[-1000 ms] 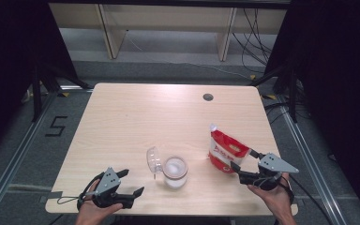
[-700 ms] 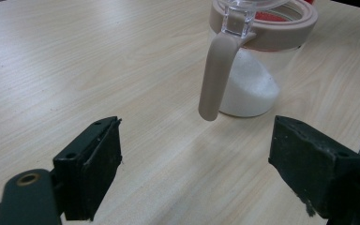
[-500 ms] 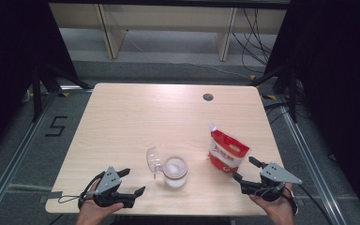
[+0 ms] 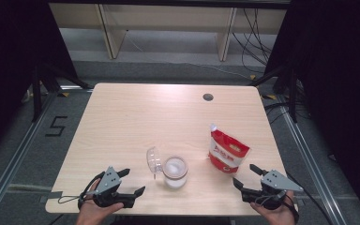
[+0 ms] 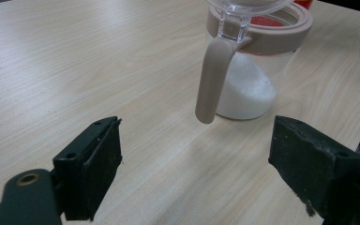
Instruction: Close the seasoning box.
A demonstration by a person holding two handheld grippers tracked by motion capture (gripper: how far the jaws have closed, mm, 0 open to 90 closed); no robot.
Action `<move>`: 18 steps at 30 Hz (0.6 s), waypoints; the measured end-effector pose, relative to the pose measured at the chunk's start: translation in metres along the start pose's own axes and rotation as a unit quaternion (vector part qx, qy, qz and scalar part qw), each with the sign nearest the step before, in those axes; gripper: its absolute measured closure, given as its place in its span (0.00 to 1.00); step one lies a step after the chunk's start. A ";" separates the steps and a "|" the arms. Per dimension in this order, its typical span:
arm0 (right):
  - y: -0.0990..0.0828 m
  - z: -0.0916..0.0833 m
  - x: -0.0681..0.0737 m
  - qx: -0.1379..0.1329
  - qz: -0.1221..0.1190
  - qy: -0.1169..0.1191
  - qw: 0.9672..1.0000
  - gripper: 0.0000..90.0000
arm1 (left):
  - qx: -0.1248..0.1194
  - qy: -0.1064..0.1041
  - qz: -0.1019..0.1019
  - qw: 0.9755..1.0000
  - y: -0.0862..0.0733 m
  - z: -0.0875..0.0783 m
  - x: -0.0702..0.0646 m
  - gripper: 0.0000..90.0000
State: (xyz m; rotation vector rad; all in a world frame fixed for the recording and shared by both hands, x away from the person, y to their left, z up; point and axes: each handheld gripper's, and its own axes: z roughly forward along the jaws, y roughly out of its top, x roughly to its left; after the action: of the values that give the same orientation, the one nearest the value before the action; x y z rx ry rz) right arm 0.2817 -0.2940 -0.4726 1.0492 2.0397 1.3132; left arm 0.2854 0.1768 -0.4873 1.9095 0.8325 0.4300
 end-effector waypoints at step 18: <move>-0.003 -0.004 0.004 0.015 -0.008 0.005 1.000 0.25 | -0.002 -0.022 0.007 1.000 0.009 -0.004 -0.010 0.70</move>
State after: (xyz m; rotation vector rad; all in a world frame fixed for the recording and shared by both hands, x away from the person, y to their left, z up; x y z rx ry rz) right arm 0.2750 -0.2933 -0.4738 1.0400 2.0761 1.2867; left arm 0.2790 0.1696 -0.4764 1.9143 0.7895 0.3961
